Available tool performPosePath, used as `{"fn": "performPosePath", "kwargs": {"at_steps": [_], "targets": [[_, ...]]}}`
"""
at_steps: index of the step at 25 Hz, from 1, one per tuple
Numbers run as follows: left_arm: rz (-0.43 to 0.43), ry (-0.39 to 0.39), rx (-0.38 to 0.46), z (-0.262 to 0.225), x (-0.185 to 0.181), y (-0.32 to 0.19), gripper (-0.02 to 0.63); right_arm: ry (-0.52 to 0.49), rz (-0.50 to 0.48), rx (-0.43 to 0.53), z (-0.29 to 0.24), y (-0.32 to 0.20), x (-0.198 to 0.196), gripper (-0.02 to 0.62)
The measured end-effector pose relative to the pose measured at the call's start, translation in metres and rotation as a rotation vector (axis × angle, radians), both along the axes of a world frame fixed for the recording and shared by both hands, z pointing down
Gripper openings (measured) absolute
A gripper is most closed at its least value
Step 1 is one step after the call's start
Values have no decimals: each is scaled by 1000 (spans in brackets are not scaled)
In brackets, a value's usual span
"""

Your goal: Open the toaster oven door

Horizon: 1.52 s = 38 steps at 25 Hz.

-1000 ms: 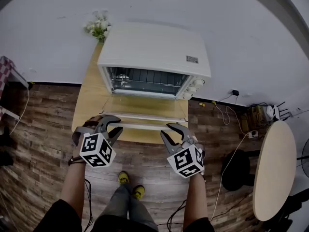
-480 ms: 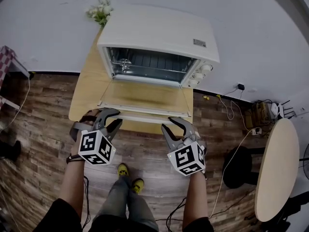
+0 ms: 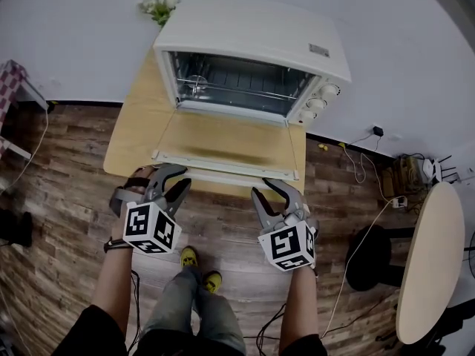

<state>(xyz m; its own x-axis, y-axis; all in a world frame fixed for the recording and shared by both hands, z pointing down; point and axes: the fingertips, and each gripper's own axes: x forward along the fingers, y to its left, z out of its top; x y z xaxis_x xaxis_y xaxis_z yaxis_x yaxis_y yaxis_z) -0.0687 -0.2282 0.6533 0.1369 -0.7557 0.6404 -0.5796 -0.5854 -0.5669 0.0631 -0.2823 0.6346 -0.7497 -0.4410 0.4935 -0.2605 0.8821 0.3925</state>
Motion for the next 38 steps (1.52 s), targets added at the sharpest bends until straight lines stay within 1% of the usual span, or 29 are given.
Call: {"fn": "performPosePath", "kwargs": {"at_steps": [5,11,16,22,28,33,38], "targets": [[-9,-10,20,12,2,5,128,-19,-11,1,12,8,0,124],[-20,-27,55,27,5,8,132,-37,-18,8,27,14,1,159],[-18,-35,73,42,9,10,152,-54,-20,14,39,18,1,179],[-15,-47,70,60,11,14,179,-60,-19,-1,58,24,0,230],[-21,-62,94,73,11,14,185,-61,-15,3,70,25,-1,238],[-17,-70,85,86,12,16,209,-73,-4,-9,81,27,-1,242],[-22,-61,88,89,13,17,215,-72,-2,-9,84,28,-1,247]]}}
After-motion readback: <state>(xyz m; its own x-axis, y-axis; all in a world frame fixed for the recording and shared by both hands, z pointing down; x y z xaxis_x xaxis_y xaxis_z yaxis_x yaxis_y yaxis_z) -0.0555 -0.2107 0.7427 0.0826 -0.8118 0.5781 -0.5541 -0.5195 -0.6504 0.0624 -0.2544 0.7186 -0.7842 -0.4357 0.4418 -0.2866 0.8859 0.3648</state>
